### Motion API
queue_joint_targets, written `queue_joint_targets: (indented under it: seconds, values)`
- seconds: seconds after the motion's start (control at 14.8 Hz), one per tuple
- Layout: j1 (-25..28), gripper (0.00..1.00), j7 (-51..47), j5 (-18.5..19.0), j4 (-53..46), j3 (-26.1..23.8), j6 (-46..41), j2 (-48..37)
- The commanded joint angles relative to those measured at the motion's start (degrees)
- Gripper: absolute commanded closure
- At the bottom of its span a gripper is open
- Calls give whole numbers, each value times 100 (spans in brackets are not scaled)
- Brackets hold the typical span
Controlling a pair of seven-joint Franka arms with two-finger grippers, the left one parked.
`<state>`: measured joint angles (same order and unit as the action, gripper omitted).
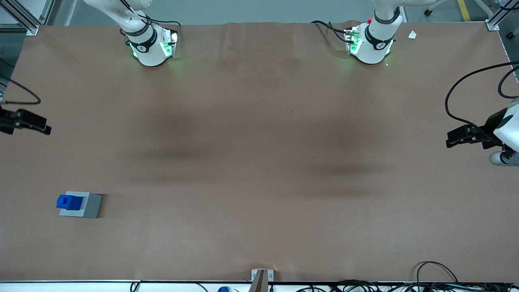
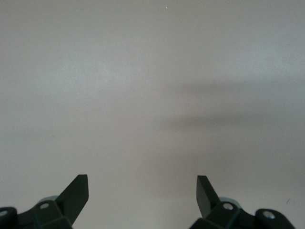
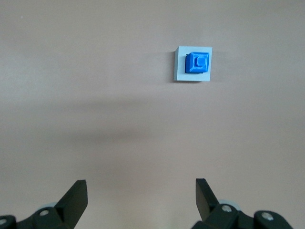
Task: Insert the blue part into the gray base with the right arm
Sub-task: 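Open the right gripper and raise it away from the base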
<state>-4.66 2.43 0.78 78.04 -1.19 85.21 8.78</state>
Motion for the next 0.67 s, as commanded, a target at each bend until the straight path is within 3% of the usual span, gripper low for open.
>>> queue_joint_targets:
  seconds: [0.0, 0.61]
  values:
    - [-18, 0, -76, -60, 1317, 14, 592, -946]
    - [-9, 0, -14, -95, 1231, 22, 400, -948]
